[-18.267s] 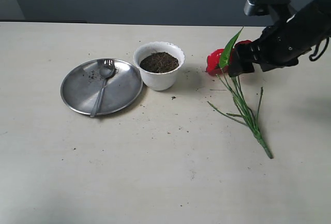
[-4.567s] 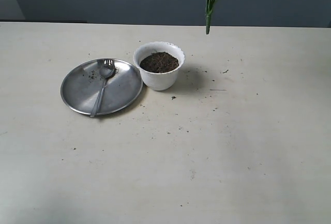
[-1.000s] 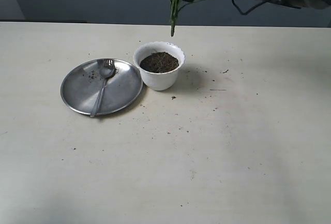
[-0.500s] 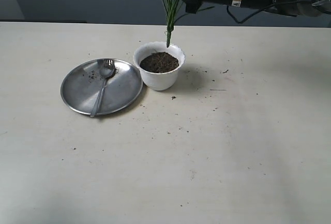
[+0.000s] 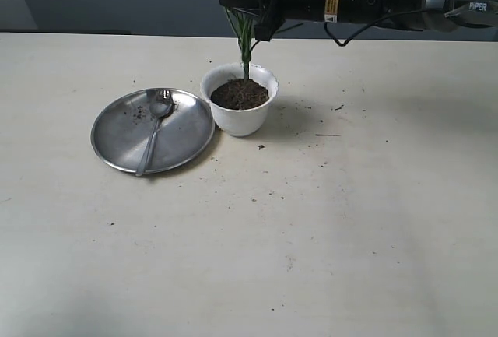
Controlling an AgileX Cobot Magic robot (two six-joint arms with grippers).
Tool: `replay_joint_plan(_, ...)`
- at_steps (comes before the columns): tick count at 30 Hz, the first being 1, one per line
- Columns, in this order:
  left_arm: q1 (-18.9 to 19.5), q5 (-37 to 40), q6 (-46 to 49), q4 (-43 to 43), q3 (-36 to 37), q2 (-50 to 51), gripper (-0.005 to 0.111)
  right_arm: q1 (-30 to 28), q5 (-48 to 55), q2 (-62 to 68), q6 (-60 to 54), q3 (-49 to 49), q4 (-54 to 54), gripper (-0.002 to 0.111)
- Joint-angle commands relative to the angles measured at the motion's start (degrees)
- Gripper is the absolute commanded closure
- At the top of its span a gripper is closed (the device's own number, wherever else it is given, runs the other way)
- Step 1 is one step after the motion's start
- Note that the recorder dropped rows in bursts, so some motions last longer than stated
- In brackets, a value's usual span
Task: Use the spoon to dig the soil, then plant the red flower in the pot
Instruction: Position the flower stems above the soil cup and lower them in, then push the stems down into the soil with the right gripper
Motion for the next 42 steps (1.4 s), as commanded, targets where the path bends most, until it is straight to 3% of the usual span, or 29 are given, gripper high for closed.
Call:
replay_joint_plan(1,-0.42,-0.39,-0.02,-0.62,0.29,-0.36,0.106,0.12,0.14,0.67,1.08,-3.04,-0.85,0.109)
replay_joint_plan(11,-0.42,-0.39,-0.02,-0.62,0.29,-0.36,0.106,0.12,-2.38,5.32,8.91,-11.10,-5.80,0.109)
replay_joint_plan(42,-0.42,-0.39,-0.02,-0.62,0.29,-0.36,0.106,1.89,-2.92,7.36,12.07,-11.13,-9.75,0.109)
